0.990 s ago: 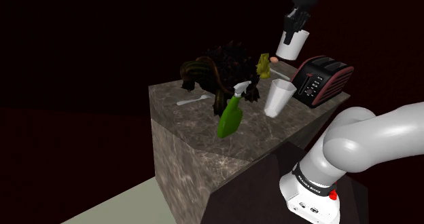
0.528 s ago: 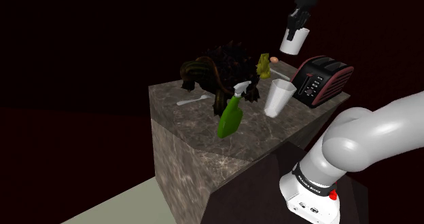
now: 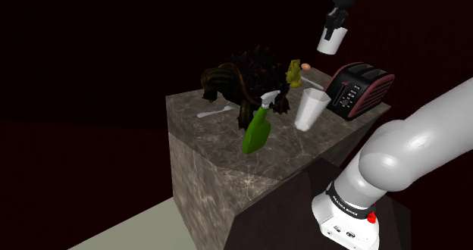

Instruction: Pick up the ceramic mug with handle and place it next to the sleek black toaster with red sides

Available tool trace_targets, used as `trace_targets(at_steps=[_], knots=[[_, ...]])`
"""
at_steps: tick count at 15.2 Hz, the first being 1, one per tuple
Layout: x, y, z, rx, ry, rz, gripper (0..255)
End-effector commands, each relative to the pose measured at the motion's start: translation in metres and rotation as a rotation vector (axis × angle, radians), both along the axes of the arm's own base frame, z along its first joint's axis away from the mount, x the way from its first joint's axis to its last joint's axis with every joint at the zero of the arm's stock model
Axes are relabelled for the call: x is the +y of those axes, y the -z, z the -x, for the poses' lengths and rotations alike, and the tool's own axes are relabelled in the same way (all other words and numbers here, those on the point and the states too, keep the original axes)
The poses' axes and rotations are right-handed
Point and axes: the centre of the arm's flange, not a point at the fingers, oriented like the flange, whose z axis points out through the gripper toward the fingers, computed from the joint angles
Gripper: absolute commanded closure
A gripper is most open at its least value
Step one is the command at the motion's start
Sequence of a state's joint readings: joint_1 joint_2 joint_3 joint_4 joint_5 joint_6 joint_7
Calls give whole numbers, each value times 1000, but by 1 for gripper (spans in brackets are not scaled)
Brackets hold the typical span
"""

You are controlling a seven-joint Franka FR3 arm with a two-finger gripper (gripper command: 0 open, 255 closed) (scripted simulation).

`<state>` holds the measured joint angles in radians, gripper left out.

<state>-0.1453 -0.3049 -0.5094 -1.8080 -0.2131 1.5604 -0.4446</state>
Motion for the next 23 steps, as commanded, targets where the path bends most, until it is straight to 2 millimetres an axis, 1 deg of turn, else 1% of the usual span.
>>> trace_targets(at_steps=[1, 14, 15, 23], knots=[[-24, 0, -5, 0, -2, 1, 255], [-193, 0, -33, 0, -2, 1, 255], [-194, 0, -33, 0, -2, 1, 255], [-194, 42, -33, 0, -2, 1, 255]])
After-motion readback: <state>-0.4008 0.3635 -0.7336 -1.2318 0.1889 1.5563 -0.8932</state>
